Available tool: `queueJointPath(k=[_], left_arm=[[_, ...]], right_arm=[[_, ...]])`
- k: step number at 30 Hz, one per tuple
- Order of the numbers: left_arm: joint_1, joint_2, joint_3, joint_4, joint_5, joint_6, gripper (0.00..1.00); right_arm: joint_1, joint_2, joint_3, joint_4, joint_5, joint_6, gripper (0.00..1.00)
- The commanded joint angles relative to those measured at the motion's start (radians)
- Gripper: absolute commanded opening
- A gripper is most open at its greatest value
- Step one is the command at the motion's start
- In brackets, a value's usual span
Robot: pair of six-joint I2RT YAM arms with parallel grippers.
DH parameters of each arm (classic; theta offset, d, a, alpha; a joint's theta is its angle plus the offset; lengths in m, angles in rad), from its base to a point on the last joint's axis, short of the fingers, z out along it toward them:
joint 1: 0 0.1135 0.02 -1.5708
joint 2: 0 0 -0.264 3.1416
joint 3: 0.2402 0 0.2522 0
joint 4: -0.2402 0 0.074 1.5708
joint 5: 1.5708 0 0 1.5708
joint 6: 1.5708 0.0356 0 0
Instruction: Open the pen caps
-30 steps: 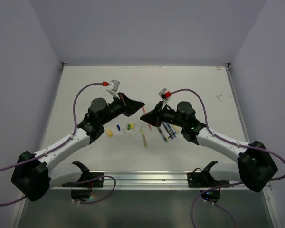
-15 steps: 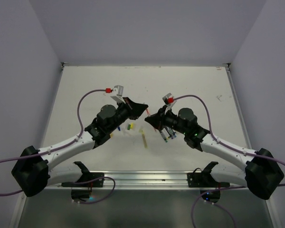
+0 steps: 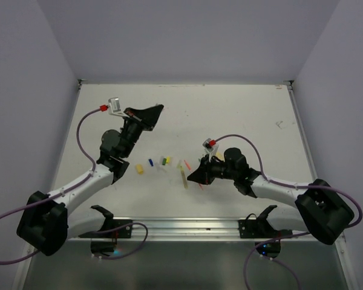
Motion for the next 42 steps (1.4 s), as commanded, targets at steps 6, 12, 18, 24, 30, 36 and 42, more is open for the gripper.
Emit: queueJointPath(k=[6, 12, 18, 24, 30, 36, 42], left_arm=[[0.004, -0.041, 0.197, -0.572, -0.016, 0.111, 0.0], [-0.005, 0.008, 0.313, -1.067, -0.067, 0.18, 0.0], [-0.005, -0.011, 0.281, -1.209, -0.064, 0.237, 0.0], [-0.005, -0.024, 0.253, -1.229, -0.033, 0.252, 0.0], [-0.015, -0.011, 0.248, -1.221, -0.004, 0.254, 0.0], [-0.071, 0.041, 0.264, -1.209, 0.005, 0.238, 0.01], [-0.173, 0.159, 0.32, -1.209, 0.001, 0.228, 0.04]], right_arm=[[0.048, -0.088, 0.158, -0.271, 0.269, -0.073, 0.0], [0.227, 0.047, 0.265, -0.401, 0.537, -0.007, 0.0], [0.303, 0.207, 0.35, -0.464, 0.622, 0.044, 0.0], [0.303, 0.293, 0.399, -0.492, 0.641, 0.062, 0.0], [0.301, 0.377, 0.448, -0.553, 0.693, 0.105, 0.0], [0.267, 0.371, 0.447, -0.653, 0.782, 0.162, 0.0], [0.223, 0.35, 0.434, -0.696, 0.794, 0.159, 0.0]])
